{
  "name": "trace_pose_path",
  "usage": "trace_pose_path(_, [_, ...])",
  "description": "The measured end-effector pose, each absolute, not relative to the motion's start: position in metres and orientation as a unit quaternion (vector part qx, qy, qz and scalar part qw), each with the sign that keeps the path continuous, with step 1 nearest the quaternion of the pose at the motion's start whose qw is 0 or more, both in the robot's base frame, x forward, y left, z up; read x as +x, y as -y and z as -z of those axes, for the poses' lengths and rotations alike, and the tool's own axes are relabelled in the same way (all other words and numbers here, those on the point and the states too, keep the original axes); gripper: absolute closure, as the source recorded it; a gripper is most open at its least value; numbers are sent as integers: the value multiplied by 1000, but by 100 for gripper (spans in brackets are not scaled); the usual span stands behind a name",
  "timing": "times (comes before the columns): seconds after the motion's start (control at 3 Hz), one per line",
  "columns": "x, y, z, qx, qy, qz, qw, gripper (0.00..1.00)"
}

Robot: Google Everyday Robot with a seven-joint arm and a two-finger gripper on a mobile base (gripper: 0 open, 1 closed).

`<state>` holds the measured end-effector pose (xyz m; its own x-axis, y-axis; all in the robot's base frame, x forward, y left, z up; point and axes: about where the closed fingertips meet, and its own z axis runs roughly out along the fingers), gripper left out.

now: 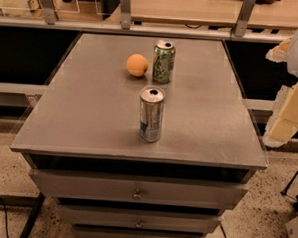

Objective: Knock redbull can over

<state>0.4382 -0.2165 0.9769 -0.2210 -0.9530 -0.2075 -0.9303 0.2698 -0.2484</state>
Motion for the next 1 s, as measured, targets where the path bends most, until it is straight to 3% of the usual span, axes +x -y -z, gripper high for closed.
trace_pose_path(0.67, [454,197,-958,-615,-769,47,166,0])
trace_pose_path(1.0, [455,197,-954,-611,-768,13,191,0])
